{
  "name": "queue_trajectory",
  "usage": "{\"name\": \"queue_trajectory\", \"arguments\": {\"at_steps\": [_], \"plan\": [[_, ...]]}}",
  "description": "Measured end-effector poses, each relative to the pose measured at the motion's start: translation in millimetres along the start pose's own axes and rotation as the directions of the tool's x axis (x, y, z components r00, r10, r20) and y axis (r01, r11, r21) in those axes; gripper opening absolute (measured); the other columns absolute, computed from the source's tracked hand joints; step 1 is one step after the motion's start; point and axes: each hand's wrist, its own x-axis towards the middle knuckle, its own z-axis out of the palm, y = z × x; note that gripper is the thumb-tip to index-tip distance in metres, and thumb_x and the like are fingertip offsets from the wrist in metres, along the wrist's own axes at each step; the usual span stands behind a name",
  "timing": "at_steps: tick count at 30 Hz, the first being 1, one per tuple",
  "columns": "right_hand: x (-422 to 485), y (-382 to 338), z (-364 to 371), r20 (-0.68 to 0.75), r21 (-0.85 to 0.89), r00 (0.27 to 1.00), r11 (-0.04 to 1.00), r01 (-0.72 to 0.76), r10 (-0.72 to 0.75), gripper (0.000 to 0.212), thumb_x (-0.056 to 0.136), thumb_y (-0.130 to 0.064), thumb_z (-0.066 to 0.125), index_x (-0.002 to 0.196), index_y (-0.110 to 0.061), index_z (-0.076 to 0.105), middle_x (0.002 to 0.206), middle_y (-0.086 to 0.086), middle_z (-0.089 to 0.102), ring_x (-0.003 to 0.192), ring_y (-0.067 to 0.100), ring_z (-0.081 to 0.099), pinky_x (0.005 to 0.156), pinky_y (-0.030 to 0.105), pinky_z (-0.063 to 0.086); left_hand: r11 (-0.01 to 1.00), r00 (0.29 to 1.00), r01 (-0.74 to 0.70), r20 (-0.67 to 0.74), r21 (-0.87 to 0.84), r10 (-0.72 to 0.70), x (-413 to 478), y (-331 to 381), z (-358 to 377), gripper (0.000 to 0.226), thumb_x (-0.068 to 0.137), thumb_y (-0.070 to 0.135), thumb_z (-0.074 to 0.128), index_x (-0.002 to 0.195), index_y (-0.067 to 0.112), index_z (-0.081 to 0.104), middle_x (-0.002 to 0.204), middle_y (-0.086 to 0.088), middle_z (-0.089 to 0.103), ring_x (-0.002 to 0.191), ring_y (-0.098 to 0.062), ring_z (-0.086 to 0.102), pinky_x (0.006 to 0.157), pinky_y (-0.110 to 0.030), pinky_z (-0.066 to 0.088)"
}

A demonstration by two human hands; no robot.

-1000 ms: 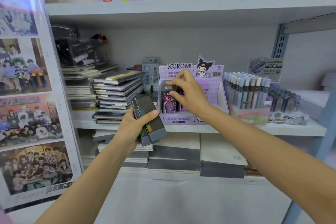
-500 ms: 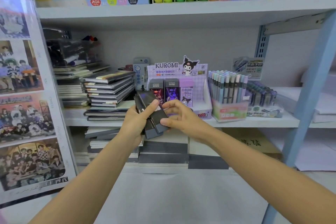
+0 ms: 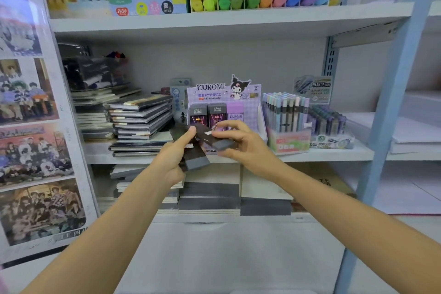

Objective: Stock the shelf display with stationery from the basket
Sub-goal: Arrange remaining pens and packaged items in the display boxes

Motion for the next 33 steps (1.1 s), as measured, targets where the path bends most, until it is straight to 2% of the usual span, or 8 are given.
{"name": "queue_trajectory", "arguments": {"at_steps": [6, 11, 15, 18, 22, 25, 29, 33], "plan": [[26, 0, -16, -0.329, 0.025, 0.941, 0.997, -0.07, 0.074, 0.013, 0.093, -0.011, 0.062, 0.105, -0.008, 0.067, 0.075, 0.002, 0.064, 0.059, 0.006, 0.057, 0.06, 0.022, 0.051, 0.99, 0.993, 0.119, 0.03, -0.075, -0.117, -5, 8, -6, 0.014, 0.094, 0.019, 0.055, 0.097, 0.006, 0.059, 0.08, -0.012, 0.067, 0.067, -0.021, 0.064, 0.06, -0.032, 0.058], [50, 5, -32, -0.385, -0.114, 0.92, 0.986, -0.123, 0.07, 0.018, 0.094, -0.014, 0.061, 0.108, -0.003, 0.065, 0.075, -0.002, 0.065, 0.056, -0.003, 0.06, 0.056, 0.014, 0.051, 0.995, 0.995, 0.088, 0.047, -0.054, -0.086, -6, 14, -18, 0.027, 0.088, 0.004, 0.041, 0.113, -0.002, 0.051, 0.096, -0.015, 0.063, 0.081, -0.025, 0.062, 0.077, -0.041, 0.053], [63, 12, -40, -0.328, -0.295, 0.942, 0.94, -0.17, 0.068, 0.016, 0.093, -0.02, 0.062, 0.109, -0.015, 0.063, 0.089, 0.001, 0.067, 0.074, 0.015, 0.066, 0.07, 0.033, 0.057, 0.994, 1.0, 0.017, 0.018, 0.106, -0.019, -1, 12, -27, 0.021, 0.092, 0.006, 0.058, 0.111, 0.0, 0.059, 0.106, -0.02, 0.068, 0.09, -0.032, 0.065, 0.085, -0.05, 0.052], [69, 14, -38, -0.283, -0.383, 0.958, 0.911, -0.155, 0.044, 0.017, 0.093, -0.021, 0.063, 0.108, -0.013, 0.065, 0.086, 0.0, 0.067, 0.075, 0.017, 0.065, 0.069, 0.031, 0.055, 0.985, 0.999, -0.028, -0.023, 0.169, 0.032, 4, 8, -32, 0.018, 0.083, 0.013, 0.074, 0.097, 0.008, 0.065, 0.089, -0.013, 0.074, 0.08, -0.029, 0.069, 0.078, -0.047, 0.056], [76, 15, -34, -0.211, -0.472, 0.977, 0.874, -0.116, 0.016, 0.013, 0.095, -0.02, 0.061, 0.1, -0.008, 0.063, 0.073, -0.006, 0.059, 0.062, 0.005, 0.054, 0.054, 0.01, 0.04, 0.976, 0.995, -0.074, -0.048, 0.203, 0.085, 9, 4, -36, 0.029, 0.076, 0.018, 0.08, 0.1, 0.013, 0.065, 0.09, -0.009, 0.076, 0.083, -0.027, 0.07, 0.075, -0.043, 0.059], [84, 9, -40, -0.091, -0.555, 0.993, 0.824, -0.115, 0.078, 0.017, 0.095, -0.022, 0.06, 0.098, -0.006, 0.062, 0.082, 0.004, 0.063, 0.069, 0.016, 0.057, 0.058, 0.017, 0.041, 0.974, 0.992, -0.104, -0.046, 0.2, 0.115, 11, 4, -38, 0.035, 0.075, 0.018, 0.081, 0.106, 0.013, 0.066, 0.098, -0.011, 0.075, 0.091, -0.03, 0.07, 0.085, -0.05, 0.057], [99, 2, -43, 0.031, -0.641, 0.989, 0.762, -0.093, 0.146, 0.018, 0.095, -0.025, 0.06, 0.102, -0.009, 0.062, 0.086, 0.003, 0.062, 0.069, 0.012, 0.053, 0.058, 0.02, 0.038, 0.971, 0.986, -0.147, -0.046, 0.187, 0.158, 15, 5, -40, 0.029, 0.074, 0.017, 0.081, 0.098, 0.015, 0.068, 0.083, -0.005, 0.077, 0.071, -0.02, 0.073, 0.072, -0.038, 0.059], [102, 10, -30, -0.04, -0.592, 0.998, 0.804, -0.061, 0.047, 0.027, 0.091, -0.02, 0.066, 0.113, -0.018, 0.051, 0.085, 0.0, 0.061, 0.065, 0.009, 0.054, 0.06, 0.021, 0.043, 0.969, 0.982, -0.175, -0.039, 0.172, 0.184, 17, 4, -41, 0.023, 0.074, 0.015, 0.081, 0.093, 0.017, 0.068, 0.079, -0.002, 0.077, 0.066, -0.016, 0.073, 0.061, -0.032, 0.06]]}}
